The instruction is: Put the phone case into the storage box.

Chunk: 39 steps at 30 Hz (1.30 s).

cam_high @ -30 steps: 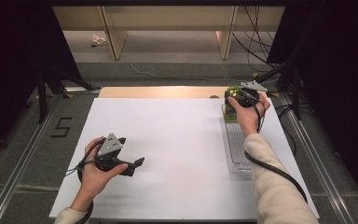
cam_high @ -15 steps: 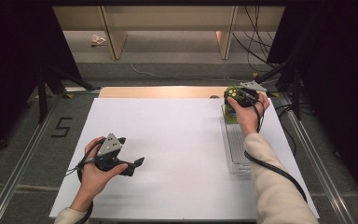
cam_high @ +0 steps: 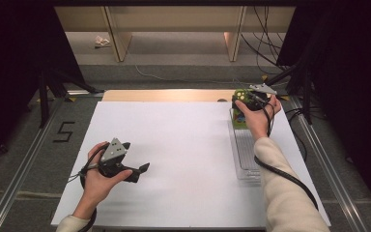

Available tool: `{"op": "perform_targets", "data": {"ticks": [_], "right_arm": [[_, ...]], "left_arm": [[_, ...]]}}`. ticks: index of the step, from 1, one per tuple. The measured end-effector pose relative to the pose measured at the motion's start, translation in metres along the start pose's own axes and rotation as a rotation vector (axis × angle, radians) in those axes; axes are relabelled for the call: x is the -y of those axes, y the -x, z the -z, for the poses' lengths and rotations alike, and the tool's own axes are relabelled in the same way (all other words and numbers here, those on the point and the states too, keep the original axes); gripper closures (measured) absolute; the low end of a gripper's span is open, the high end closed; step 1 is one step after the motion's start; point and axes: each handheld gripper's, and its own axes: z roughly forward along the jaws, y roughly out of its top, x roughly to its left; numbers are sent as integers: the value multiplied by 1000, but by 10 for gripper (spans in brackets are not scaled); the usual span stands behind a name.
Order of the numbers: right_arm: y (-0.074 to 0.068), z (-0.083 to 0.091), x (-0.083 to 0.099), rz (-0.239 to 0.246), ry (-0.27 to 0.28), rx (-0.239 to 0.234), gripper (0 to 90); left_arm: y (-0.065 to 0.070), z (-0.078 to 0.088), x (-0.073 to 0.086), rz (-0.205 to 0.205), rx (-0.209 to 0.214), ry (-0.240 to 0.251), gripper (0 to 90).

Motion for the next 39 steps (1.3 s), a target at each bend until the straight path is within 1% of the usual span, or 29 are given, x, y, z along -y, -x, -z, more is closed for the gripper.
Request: {"op": "perform_targets", "data": {"ticks": [5, 10, 13, 15, 19, 21, 24, 29, 39], "right_arm": [[-1, 5, -1, 5, -6, -14, 11], [1, 10, -2, 8, -15, -14, 10], [0, 14, -2, 6, -21, -26, 14], [-1, 17, -2, 9, -14, -26, 14], [-3, 22, -1, 16, -22, -25, 12], [-4, 25, 0, 21, -31, -18, 12], [-6, 28, 2, 28, -32, -21, 7], [-7, 36, 4, 21, -24, -27, 9], [-7, 51, 8, 32, -17, -39, 14]], "left_arm": [[0, 0, 0, 0, -3, -1, 0], [0, 0, 0, 0, -3, -1, 0], [-1, 1, 0, 1, -4, -2, 0], [-1, 1, 0, 1, -4, -2, 0], [0, 1, 0, 1, -4, -2, 0], [0, 1, 0, 1, -4, -2, 0], [0, 1, 0, 1, -5, -3, 0], [0, 1, 0, 1, -4, -3, 0], [0, 0, 0, 1, -4, -5, 0]]}}
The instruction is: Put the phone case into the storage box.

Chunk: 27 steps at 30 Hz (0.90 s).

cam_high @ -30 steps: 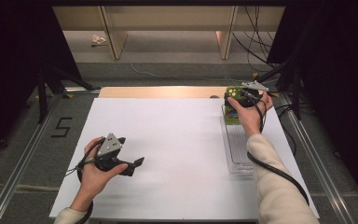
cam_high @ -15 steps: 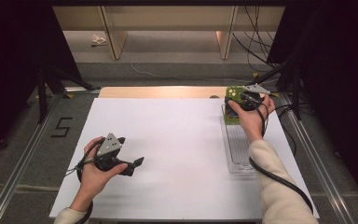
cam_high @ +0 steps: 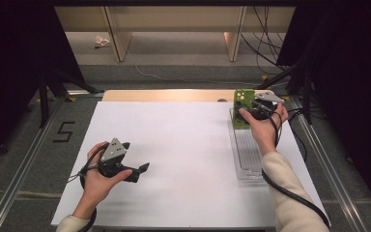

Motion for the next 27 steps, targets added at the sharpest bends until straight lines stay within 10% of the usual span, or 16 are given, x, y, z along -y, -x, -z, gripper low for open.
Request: {"op": "perform_targets", "data": {"ticks": [27], "right_arm": [[-9, 32, 9, 22, 32, -54, 40]], "left_arm": [[1, -1, 0, 3, -2, 1, 0]]}}
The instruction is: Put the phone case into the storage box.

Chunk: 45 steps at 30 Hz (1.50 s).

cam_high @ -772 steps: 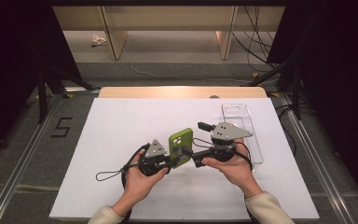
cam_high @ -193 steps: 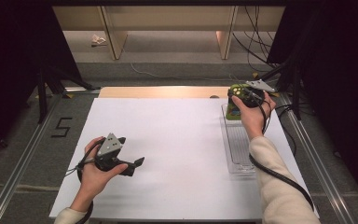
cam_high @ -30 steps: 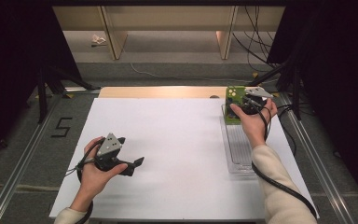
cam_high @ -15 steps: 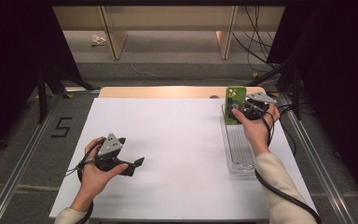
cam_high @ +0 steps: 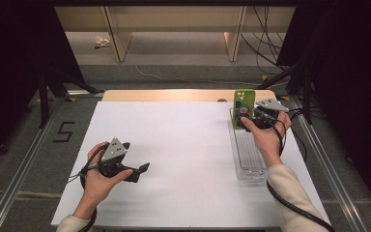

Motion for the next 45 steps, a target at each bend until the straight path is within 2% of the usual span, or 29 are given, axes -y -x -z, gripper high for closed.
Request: {"op": "perform_targets", "data": {"ticks": [17, 26, 40, 45], "right_arm": [[-10, 15, 3, 20, 11, -52, 64], [-20, 24, 6, 46, 17, -113, 68], [-27, 40, 12, 96, 20, -230, 72], [-31, 46, 16, 106, 25, -255, 73]], "left_arm": [[0, 0, 0, 2, 2, 1, 0], [0, 0, 0, 0, 1, -1, 0], [1, 0, 0, 0, 1, -1, 0], [1, 0, 0, 1, 1, 1, 0]]}}
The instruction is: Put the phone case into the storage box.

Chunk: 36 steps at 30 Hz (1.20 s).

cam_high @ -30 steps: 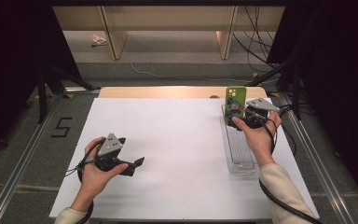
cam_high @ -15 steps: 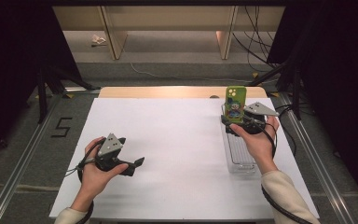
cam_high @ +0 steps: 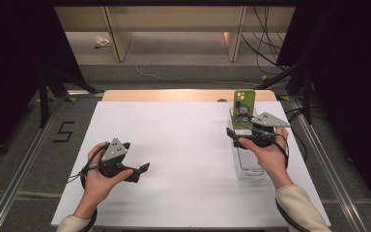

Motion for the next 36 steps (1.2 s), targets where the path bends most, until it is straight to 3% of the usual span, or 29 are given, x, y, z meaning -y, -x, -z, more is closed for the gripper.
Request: {"op": "perform_targets", "data": {"ticks": [13, 21, 36], "right_arm": [[-10, 11, 8, 24, 12, -48, 81], [-14, 18, 17, 33, 35, -50, 98], [-18, 32, 30, 35, 23, -71, 99]], "left_arm": [[0, 0, 0, 2, 0, 3, 0], [0, 0, 0, 2, -1, 2, 0], [0, 0, 0, 0, 1, 0, 0]]}}
